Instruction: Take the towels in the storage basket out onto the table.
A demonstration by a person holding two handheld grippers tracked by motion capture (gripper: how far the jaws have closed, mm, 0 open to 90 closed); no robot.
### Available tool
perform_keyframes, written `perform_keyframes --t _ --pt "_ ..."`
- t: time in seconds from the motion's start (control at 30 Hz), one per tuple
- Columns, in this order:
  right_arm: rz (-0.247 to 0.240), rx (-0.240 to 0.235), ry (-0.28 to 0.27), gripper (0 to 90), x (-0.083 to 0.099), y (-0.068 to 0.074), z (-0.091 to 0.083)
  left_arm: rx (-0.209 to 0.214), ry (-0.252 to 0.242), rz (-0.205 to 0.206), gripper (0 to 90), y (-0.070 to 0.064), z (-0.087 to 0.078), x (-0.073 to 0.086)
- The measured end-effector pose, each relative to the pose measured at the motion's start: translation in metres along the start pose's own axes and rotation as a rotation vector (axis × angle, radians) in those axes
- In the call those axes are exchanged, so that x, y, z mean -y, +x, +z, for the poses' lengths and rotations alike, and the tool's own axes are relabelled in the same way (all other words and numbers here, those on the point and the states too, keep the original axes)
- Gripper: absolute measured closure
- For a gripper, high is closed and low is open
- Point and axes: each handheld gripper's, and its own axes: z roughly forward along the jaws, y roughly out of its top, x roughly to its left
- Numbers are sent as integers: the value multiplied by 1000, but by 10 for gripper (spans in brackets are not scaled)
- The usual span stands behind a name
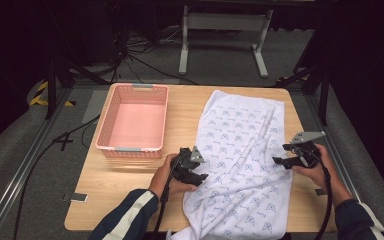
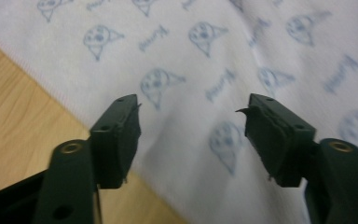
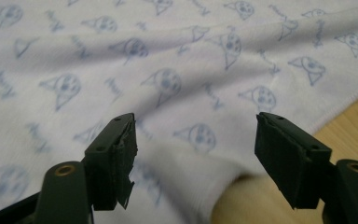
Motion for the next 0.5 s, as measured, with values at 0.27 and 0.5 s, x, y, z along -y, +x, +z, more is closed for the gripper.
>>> perform_keyframes --t 0.27,0.5 --pt "77 63 88 275 -10 -28 46 -73 22 -95 346 35 33 -29" --pt "114 3 57 491 -1 -32 41 -56 33 -61 819 38 35 -23"
